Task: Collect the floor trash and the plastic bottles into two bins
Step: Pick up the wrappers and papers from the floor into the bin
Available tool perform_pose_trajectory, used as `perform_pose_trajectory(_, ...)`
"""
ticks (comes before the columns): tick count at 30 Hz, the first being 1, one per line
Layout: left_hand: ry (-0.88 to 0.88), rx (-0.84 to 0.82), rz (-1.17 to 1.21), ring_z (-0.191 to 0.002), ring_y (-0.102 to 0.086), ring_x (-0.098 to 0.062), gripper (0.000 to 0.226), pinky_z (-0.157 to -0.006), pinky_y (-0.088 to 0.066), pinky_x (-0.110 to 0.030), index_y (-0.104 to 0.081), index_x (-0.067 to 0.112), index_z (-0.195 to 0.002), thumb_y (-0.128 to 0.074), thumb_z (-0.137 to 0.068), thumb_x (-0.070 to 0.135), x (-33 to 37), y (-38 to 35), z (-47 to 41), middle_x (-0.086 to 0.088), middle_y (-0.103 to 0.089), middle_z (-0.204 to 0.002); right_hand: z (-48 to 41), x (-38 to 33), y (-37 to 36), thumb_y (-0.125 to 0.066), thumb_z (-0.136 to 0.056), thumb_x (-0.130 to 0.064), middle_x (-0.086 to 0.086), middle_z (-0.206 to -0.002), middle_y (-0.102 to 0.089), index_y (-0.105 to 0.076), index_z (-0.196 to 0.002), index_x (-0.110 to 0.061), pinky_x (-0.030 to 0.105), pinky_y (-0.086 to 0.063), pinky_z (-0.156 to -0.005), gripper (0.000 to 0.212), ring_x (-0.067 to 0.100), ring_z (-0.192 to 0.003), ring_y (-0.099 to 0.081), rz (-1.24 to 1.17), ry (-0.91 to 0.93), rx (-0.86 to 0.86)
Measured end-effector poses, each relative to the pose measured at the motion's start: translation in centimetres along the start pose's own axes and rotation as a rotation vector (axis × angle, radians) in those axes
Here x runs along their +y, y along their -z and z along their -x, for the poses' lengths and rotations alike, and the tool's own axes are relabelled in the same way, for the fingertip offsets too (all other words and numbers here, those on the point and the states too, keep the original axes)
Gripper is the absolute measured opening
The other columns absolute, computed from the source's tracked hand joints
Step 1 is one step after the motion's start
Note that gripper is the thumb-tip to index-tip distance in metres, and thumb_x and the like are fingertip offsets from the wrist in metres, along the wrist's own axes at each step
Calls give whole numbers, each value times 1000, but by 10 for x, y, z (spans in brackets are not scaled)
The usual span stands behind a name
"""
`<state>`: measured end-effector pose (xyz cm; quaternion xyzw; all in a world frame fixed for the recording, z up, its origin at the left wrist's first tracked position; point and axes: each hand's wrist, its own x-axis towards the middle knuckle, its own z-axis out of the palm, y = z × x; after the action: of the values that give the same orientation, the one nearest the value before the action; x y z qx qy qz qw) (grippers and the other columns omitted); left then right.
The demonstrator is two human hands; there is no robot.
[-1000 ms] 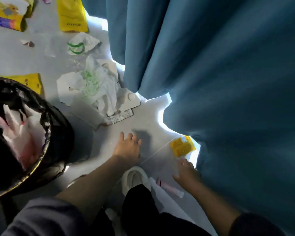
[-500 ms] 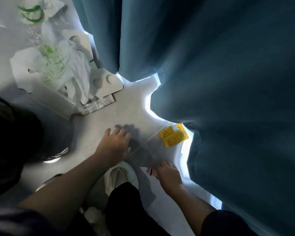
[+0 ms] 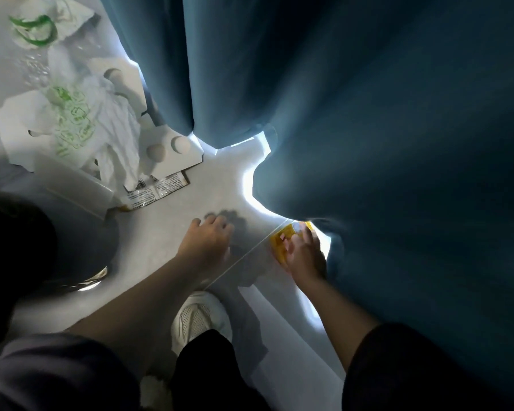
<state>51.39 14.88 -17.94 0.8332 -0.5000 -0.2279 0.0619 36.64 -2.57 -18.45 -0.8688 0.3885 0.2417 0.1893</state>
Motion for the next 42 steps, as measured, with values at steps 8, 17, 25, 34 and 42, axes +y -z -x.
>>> perform_pose_trajectory(8,75,-34,-70,-77,-62,-33,28,-58,-47,-37,-60,10,-76,-79,-56,17,-28,-5,13,-12,-63,-84,-29,10,4,-44,-98,-32,9,-145,-33,-36,-140,-21,37,-40,-96,44,33,-132,-35,182,-37,49)
perform_pose_trajectory(17,131,-24,-79,-78,-61,-34,24,-62,-48,-40,-61,9,-76,-76,-58,12,-35,-8,20,-13,-63,-87,-27,12,-2,-45,-97,-29,8,-130,-56,-34,-139,-19,32,-44,-80,45,29,-111,-57,180,-139,-133)
perform_pose_trajectory(25,260,-14,-243,-139,-27,-44,68,-106,-29,-58,-49,15,-133,-72,-69,21,-60,8,14,-21,-26,-152,-21,-34,11,-50,-93,-21,6,-98,-57,-53,-85,-18,27,-30,-57,10,26,-86,-56,122,126,1)
perform_pose_trajectory(34,437,-147,-216,-136,-23,-39,64,-104,-31,-44,-21,28,-142,-53,-87,33,-87,23,-15,-17,-8,-153,-47,-93,16,-58,-88,-24,7,-98,-54,-47,-80,-16,30,-32,-60,15,30,-90,-53,44,216,-22)
perform_pose_trajectory(42,450,-110,-184,-119,-48,-28,46,-92,-39,-37,-32,13,-132,-50,-89,14,-93,40,-25,-12,-49,-127,-49,-110,10,-56,-92,-25,7,-101,-55,-46,-84,-18,29,-33,-61,15,28,-92,-54,70,203,-23)
